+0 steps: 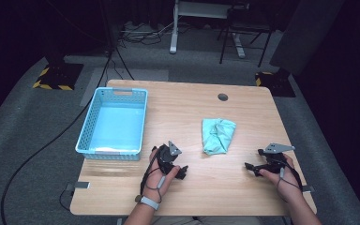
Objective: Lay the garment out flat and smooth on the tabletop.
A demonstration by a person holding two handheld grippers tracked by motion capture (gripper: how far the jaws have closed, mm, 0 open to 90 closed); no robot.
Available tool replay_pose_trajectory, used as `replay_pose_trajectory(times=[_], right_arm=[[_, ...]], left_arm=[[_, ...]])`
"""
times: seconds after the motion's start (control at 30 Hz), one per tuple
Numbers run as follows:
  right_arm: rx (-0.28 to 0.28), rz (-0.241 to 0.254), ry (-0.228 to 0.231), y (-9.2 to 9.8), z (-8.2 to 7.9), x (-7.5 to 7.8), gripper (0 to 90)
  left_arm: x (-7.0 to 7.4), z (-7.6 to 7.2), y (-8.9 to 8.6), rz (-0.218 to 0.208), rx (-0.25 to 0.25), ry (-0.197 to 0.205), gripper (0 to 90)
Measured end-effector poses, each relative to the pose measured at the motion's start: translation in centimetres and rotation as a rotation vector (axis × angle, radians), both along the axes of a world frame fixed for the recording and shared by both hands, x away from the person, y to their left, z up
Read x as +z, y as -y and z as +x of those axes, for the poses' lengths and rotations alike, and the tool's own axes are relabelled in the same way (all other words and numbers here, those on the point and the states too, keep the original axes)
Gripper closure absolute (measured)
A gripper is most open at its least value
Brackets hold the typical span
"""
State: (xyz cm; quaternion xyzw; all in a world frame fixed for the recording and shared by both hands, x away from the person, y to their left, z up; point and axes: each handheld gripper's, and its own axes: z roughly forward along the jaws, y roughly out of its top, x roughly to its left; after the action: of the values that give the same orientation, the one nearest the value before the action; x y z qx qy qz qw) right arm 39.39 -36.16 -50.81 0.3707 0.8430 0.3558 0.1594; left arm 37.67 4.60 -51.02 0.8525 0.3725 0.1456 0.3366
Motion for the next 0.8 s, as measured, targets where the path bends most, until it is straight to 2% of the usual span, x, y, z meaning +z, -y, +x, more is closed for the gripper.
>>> replay_pose_trajectory(times=[0.2,0.4,0.8], right_arm=[[0.006,0.006,0.012,0.1,-0.1,0.9,10.9],[0.036,0.006,0.018,-0.3,0.0,2.0,13.6],[0.026,0.008,0.04,-1.0,0.8,3.7,13.9]], left_arm=[[0.0,0.0,0.0,0.0,0.0,0.0,0.0],[0.0,0.0,0.0,0.0,0.0,0.0,0.1],[0.0,0.0,0.0,0.0,0.0,0.0,0.0]])
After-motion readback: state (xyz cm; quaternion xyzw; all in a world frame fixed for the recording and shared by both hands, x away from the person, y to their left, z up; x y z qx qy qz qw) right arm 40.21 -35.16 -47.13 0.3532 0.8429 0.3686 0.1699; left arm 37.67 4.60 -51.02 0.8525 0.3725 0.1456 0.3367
